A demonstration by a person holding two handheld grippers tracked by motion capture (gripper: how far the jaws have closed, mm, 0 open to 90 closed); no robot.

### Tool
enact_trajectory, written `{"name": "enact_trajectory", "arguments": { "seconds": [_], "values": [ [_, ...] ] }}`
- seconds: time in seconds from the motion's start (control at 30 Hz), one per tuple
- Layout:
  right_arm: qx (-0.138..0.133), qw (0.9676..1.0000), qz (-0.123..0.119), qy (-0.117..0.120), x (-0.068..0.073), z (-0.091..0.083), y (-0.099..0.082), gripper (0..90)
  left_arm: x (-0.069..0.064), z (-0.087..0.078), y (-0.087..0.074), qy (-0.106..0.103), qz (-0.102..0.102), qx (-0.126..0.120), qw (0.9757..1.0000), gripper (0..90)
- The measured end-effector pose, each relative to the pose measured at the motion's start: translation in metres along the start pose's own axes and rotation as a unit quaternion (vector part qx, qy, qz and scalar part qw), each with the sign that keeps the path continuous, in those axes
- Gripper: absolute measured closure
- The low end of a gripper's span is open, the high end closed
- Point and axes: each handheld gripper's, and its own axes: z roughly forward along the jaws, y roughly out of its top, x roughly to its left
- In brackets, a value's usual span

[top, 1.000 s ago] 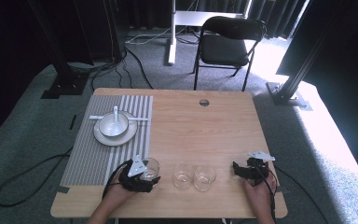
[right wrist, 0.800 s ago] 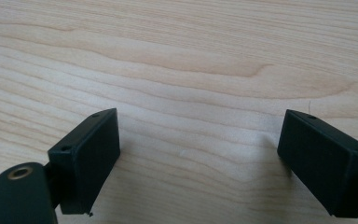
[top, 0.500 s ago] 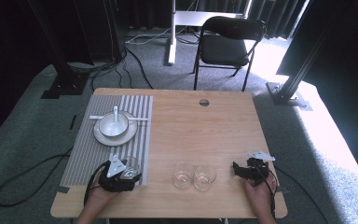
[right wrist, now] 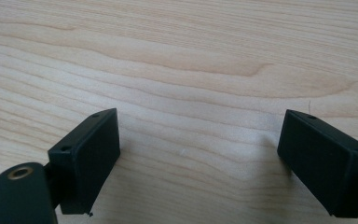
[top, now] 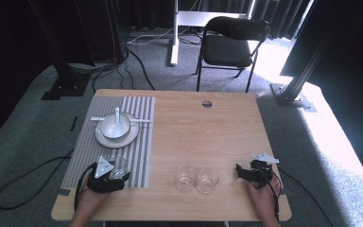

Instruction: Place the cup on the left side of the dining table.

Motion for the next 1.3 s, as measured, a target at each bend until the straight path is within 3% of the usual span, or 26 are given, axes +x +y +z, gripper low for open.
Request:
{"name": "enact_trajectory", "arguments": {
  "seconds": [0.2, 0.4, 0.67, 1.17, 1.3],
  "values": [
    [0.000, 1.0000, 0.000, 0.000, 0.000, 0.000, 0.000, 12.4, 0.011, -0.001, 0.000, 0.011, -0.013, -0.006, 0.9998, 20.9],
    [0.000, 1.0000, 0.000, 0.000, 0.000, 0.000, 0.000, 12.3, 0.016, 0.003, 0.001, 0.042, -0.026, 0.000, 0.9988, 20.9],
    [0.000, 1.0000, 0.000, 0.000, 0.000, 0.000, 0.000, 12.3, 0.023, 0.007, 0.005, 0.085, -0.048, -0.003, 0.9952, 20.9],
    [0.000, 1.0000, 0.001, -0.001, 0.000, 0.000, 0.000, 12.4, 0.029, 0.019, 0.010, 0.086, -0.061, -0.012, 0.9944, 20.9],
    [0.000, 1.0000, 0.000, -0.001, 0.000, 0.000, 0.000, 12.3, 0.029, 0.023, 0.009, 0.088, -0.052, -0.008, 0.9947, 20.8]
  ]
}}
